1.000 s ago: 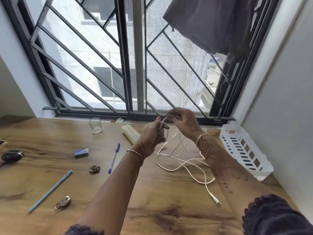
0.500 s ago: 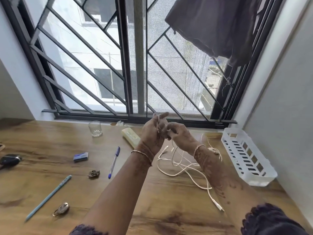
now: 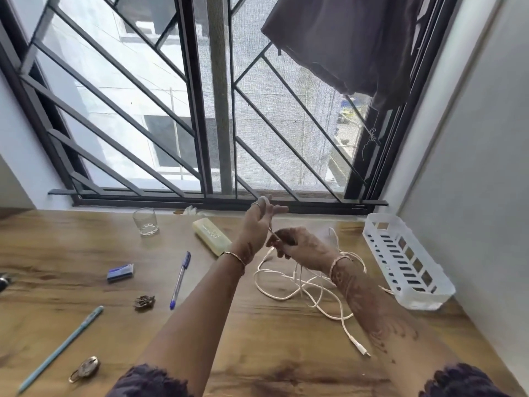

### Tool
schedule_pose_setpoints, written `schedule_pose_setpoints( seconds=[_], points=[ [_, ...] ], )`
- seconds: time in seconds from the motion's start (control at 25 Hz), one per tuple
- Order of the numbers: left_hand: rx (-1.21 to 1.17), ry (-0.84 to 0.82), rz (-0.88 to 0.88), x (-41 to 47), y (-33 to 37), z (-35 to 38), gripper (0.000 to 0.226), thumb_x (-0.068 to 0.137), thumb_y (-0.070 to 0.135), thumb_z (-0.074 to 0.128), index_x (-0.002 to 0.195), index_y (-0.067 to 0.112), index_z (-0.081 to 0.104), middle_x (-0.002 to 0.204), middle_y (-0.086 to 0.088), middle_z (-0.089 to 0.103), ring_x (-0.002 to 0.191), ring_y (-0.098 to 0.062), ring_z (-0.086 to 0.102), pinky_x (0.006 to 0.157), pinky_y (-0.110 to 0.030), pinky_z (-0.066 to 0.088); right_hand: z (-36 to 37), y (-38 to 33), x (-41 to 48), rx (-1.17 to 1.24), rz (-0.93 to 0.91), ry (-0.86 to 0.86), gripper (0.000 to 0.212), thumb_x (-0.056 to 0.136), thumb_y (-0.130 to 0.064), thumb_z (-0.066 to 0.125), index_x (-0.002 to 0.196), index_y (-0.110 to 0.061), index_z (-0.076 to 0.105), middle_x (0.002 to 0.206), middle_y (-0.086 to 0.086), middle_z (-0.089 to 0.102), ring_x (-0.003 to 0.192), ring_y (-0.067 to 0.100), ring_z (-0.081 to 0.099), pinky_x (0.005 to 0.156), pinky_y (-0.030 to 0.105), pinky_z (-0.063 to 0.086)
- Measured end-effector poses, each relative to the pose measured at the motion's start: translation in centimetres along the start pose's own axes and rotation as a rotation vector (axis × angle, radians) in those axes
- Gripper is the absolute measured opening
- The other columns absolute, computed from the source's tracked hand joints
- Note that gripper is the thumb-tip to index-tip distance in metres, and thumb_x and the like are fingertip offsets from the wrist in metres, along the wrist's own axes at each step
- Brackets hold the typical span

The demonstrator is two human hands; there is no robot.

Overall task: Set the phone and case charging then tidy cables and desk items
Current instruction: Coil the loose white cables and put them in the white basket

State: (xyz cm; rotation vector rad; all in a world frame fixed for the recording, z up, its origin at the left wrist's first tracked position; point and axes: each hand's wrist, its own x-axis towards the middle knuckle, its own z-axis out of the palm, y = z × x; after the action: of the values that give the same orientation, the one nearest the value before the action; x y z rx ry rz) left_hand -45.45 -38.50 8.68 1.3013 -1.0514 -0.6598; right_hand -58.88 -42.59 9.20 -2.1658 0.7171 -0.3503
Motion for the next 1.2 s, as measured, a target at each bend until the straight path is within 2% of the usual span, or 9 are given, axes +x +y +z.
schedule_pose_setpoints(
  seconds=[0.04,0.12,0.2,0.4,0.52,0.64,0.88,1.08,1.2],
  points=[
    [0.072,-0.016,0.000,-0.1,-0.2,0.0,0.011,0.101,0.011,0.038,0.099,0.014,0.048,0.095,0.002,0.071,0.080,0.001,0.061,0.082,-0.027,0.041,-0.1,-0.1,-0.2,-0.037,0.015,-0.011,0.018,0.097,-0.013,0.049,0.101,-0.012,0.067,0.074,-0.003,0.060,0.063,0.000,0.052,0.070,-0.002,0.037],
    [0.234,-0.057,0.002,-0.4,0.1,0.2,0.010,0.101,0.013,0.038,0.107,0.011,0.046,0.098,-0.002,0.070,0.046,0.004,0.051,0.052,-0.020,0.044,0.0,0.0,-0.3,-0.055,0.018,-0.018,0.016,0.096,-0.015,0.050,0.095,-0.016,0.067,0.074,-0.003,0.061,0.060,-0.006,0.050,0.065,0.004,0.036],
    [0.382,-0.119,0.004,-0.6,0.4,0.3,0.020,0.101,0.017,0.038,0.119,0.009,0.045,0.091,-0.001,0.067,0.042,-0.002,0.051,0.038,-0.015,0.039,0.2,0.2,0.1,-0.047,0.003,-0.001,0.015,0.094,-0.016,0.054,0.086,-0.021,0.065,0.075,-0.001,0.064,0.059,-0.007,0.052,0.062,0.008,0.038],
    [0.837,-0.218,0.080,-0.5,-0.2,-0.1,0.015,0.098,0.011,0.040,0.108,0.006,0.050,0.091,-0.013,0.063,0.079,-0.028,0.060,0.070,-0.029,0.043,-0.2,0.5,0.6,-0.068,-0.009,0.011,0.021,0.088,-0.016,0.062,0.074,-0.031,0.064,0.070,-0.009,0.067,0.061,-0.009,0.057,0.067,0.006,0.041],
    [0.905,-0.337,-0.038,-0.8,-1.2,-0.7,0.008,0.095,0.006,0.044,0.095,0.010,0.050,0.093,-0.016,0.067,0.081,-0.030,0.062,0.070,-0.034,0.044,-0.8,1.0,0.6,-0.026,-0.034,0.025,0.011,0.084,-0.011,0.069,0.080,-0.021,0.071,0.072,-0.007,0.068,0.062,-0.006,0.058,0.067,0.009,0.045],
    [0.587,-0.274,-0.185,-1.3,-1.8,-1.6,0.028,0.095,0.006,0.037,0.093,-0.003,0.064,0.067,-0.011,0.058,0.061,-0.025,0.052,0.063,-0.033,0.041,-2.0,1.6,0.8,0.067,-0.048,0.087,0.009,0.083,-0.006,0.070,0.092,-0.004,0.073,0.078,-0.001,0.070,0.067,-0.006,0.062,0.069,0.009,0.047],
    [0.162,-0.221,-0.270,-2.6,-1.8,-1.4,0.053,0.098,0.040,0.040,0.062,0.014,0.069,0.050,0.001,0.038,0.044,-0.009,0.036,0.054,-0.025,0.040,-2.9,1.4,0.9,0.049,-0.096,0.176,0.014,0.085,-0.005,0.067,0.098,-0.003,0.072,0.087,-0.001,0.070,0.074,-0.009,0.061,0.072,0.002,0.043],
    [-0.258,-0.134,-0.294,-2.7,-0.2,-1.7,0.043,0.096,0.040,0.046,0.063,0.014,0.057,0.042,0.008,0.029,0.036,-0.005,0.024,0.052,-0.023,0.036,-3.8,3.1,1.5,-0.095,-0.074,0.239,0.011,0.082,-0.011,0.071,0.093,-0.014,0.075,0.086,0.003,0.072,0.077,0.007,0.056,0.078,0.018,0.046],
    [-0.362,-0.099,-0.308,-2.5,0.5,-1.4,0.042,0.095,0.042,0.047,0.064,0.014,0.053,0.039,0.009,0.028,0.033,-0.005,0.024,0.050,-0.020,0.038,-3.8,3.5,1.5,-0.152,-0.042,0.280,0.008,0.080,-0.012,0.073,0.083,-0.019,0.072,0.083,-0.002,0.070,0.076,0.009,0.057,0.069,0.007,0.042]
  ],
)
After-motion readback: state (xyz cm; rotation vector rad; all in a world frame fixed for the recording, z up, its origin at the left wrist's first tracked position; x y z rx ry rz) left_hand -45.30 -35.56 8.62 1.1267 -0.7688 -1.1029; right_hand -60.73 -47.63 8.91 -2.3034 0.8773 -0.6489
